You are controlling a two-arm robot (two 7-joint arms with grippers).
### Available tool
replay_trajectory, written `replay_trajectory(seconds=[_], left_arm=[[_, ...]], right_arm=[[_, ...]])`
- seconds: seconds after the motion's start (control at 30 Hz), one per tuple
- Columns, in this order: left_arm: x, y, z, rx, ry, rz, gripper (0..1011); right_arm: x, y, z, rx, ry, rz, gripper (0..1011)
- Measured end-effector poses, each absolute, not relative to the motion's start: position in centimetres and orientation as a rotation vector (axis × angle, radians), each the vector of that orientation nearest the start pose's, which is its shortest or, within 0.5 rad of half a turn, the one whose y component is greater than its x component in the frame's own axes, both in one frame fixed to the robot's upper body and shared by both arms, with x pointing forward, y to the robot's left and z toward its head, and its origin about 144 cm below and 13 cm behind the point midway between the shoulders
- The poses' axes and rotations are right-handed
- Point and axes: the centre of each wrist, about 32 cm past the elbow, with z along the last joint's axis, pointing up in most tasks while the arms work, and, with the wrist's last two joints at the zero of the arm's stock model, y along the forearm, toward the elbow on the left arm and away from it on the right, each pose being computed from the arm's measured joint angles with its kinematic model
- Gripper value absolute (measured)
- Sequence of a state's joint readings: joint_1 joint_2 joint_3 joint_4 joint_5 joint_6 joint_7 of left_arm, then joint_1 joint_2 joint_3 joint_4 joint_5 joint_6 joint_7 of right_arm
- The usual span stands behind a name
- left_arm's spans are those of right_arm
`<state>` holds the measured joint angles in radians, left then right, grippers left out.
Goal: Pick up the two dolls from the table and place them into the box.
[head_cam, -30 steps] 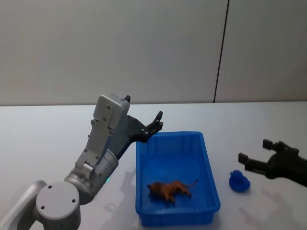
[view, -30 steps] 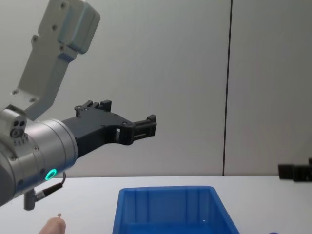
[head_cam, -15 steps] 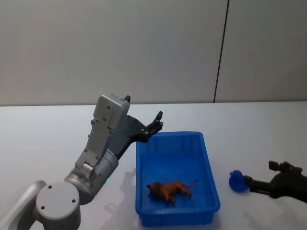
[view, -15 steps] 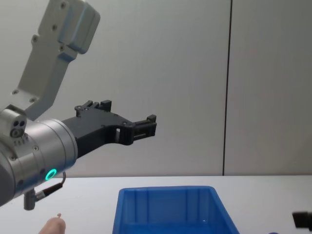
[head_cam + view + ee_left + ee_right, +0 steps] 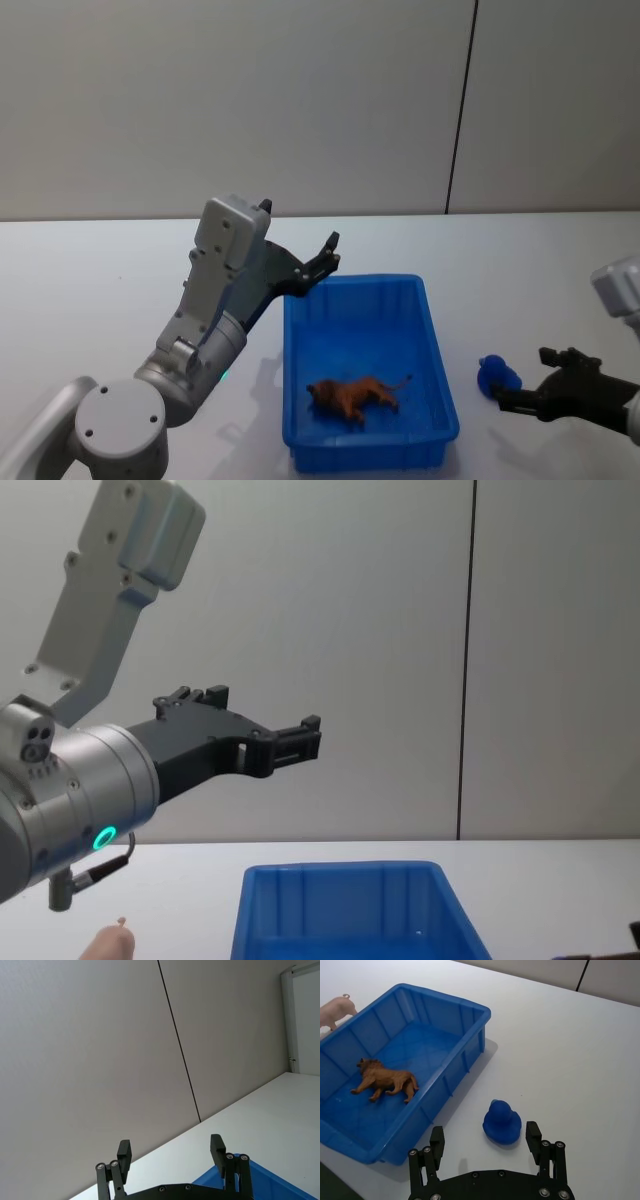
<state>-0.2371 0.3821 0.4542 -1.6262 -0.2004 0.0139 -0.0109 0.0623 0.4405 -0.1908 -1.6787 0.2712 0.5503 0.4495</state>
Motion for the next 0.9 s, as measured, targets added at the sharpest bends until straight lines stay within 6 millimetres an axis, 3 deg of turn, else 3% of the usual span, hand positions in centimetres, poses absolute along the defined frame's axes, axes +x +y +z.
replay_trajectory(seconds=[0.9], left_arm=[[49.2, 19.8, 120.4, 0.061, -0.268, 1.124, 1001]], right_arm=[[50.7, -25.7, 115.8, -0.509, 0.272, -0.97, 1001]])
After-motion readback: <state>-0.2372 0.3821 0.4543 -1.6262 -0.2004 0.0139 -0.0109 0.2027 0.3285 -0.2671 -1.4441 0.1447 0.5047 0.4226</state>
